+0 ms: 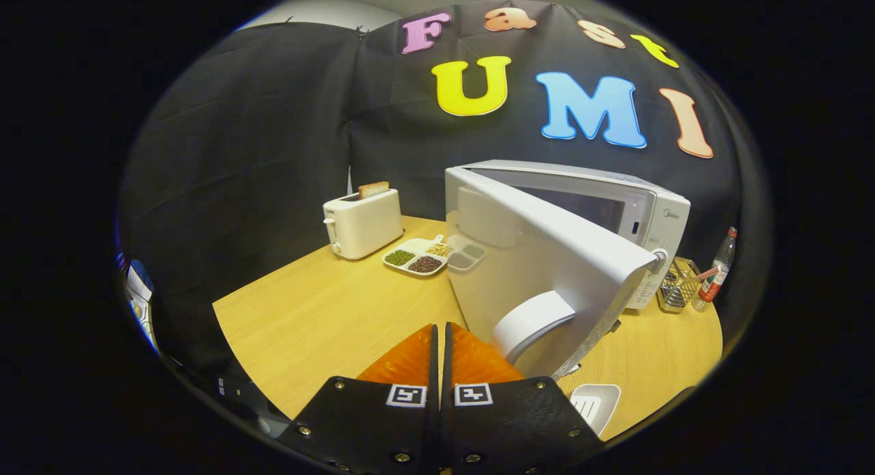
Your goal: Open the microwave, put the food inside, and close the microwave door.
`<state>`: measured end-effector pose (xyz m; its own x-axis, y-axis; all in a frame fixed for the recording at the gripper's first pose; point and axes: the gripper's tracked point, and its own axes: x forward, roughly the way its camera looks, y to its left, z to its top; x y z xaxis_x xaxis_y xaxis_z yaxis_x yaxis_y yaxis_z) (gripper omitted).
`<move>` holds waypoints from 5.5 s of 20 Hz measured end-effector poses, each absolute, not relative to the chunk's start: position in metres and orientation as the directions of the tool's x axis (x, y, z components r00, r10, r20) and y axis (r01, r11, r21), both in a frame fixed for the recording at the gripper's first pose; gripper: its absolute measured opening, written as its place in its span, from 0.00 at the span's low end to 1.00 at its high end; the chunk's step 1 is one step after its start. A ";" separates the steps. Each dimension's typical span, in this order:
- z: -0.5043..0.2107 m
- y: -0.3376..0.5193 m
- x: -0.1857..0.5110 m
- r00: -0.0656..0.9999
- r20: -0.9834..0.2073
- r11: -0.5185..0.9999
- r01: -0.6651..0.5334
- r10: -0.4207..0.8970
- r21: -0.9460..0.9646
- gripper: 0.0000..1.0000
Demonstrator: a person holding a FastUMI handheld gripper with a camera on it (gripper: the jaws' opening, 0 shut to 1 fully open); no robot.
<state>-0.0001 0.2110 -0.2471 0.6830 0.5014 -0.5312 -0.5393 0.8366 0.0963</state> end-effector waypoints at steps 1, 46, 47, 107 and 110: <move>-0.248 0.205 0.005 0.688 -0.534 0.844 -0.528 0.492 0.097 0.01; -0.301 0.115 0.237 0.811 -0.566 0.966 -0.243 0.149 -0.094 0.01; -0.302 0.112 0.242 0.815 -0.565 0.969 -0.225 0.128 -0.106 0.01; -0.065 0.064 -0.017 0.972 -0.182 0.989 -0.150 0.148 0.002 0.94; -0.062 0.063 -0.016 0.973 -0.176 0.989 -0.151 0.149 0.001 0.94</move>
<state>-0.0158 0.0633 -0.0623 0.9730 0.1487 -0.1763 -0.1509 0.9885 0.0008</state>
